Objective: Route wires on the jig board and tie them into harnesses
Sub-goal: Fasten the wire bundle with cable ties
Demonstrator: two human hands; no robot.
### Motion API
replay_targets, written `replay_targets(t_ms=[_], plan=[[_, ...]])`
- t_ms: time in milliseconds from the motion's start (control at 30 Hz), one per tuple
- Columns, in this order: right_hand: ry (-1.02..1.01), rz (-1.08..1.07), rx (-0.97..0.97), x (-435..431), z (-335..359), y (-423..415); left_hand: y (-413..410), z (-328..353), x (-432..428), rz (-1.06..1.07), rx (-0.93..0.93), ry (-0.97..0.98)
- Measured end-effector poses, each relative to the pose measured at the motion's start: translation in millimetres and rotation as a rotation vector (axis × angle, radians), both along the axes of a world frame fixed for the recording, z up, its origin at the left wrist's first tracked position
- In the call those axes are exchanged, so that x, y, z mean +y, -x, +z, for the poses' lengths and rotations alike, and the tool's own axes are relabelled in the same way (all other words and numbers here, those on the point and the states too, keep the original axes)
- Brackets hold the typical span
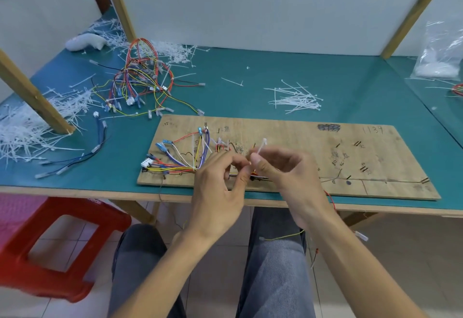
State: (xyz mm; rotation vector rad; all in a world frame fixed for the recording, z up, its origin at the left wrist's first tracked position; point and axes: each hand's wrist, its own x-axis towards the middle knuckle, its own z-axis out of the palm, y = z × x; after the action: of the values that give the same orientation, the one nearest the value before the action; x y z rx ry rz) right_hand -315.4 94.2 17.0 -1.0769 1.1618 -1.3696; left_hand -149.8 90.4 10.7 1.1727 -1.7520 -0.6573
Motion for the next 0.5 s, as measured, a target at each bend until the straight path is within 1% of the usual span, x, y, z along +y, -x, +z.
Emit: replay_targets(t_ms=[133,167,233,300,400,500], plan=[[0.102,-0.119,0.172,0,-14,-3,7,-8,-2,0.045,-0.072,0.043],[0.113,-0.178,0.212,-3,-15,-2,7,-11,-3,0.058,-0.122,0.077],[0.141,-0.3,0.292,-13,-19,-2,4,-18,-2,0.09,-0.278,0.165],[0.178,-0.403,0.371,-22,-21,-3,1,-26,1,0.083,-0.411,0.261],[0.18,-0.436,0.464,-31,-26,-8,-3,-36,8,0.038,-0.5,0.359],[0.198,-0.454,0.516,-32,-29,-8,-6,-39,9,0.021,-0.535,0.391]])
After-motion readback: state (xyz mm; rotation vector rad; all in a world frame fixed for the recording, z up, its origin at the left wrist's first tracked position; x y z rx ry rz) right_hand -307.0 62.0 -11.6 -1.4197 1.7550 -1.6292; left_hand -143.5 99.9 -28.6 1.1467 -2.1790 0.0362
